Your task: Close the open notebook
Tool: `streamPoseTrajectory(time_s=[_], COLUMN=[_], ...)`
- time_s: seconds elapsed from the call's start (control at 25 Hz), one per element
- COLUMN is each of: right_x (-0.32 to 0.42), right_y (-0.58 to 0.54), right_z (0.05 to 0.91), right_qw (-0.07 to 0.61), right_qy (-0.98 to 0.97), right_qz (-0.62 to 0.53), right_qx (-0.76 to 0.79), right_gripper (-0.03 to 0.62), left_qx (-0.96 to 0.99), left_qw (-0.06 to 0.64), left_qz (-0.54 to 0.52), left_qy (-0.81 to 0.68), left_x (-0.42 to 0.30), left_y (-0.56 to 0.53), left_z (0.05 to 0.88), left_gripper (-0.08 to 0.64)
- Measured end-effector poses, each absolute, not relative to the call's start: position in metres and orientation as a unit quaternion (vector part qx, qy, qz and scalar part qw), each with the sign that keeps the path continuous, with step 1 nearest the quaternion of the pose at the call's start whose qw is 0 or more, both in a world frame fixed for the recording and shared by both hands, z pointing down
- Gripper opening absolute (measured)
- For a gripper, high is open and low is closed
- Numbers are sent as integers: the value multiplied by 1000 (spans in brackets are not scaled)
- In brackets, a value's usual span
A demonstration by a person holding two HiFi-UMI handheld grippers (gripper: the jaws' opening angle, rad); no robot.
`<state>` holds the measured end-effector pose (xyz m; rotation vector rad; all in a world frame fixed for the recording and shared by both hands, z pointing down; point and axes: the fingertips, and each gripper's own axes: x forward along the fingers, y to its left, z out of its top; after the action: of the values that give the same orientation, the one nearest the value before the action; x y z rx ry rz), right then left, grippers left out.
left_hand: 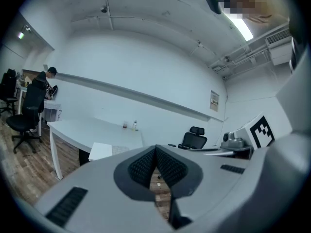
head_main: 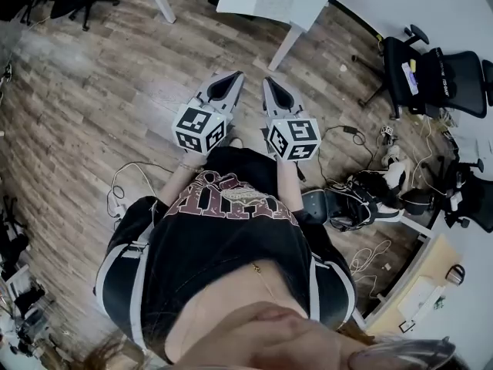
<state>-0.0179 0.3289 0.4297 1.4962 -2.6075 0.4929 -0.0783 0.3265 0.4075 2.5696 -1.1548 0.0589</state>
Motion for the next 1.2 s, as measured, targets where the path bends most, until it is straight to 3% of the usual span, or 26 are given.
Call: streamPoseTrajectory(time_s=[1.2], right_x=[-53], right_y=[150], right_z=[439], right_qw=[62], right_qy=[-821], right_qz=[167], right_qx=[542], right_gripper=[18], left_qx=[929], left_qw=[187], left_qz=[39], left_qy=[-317], left_x=[-101], left_y=[147], left_z=[424], left_gripper=[46])
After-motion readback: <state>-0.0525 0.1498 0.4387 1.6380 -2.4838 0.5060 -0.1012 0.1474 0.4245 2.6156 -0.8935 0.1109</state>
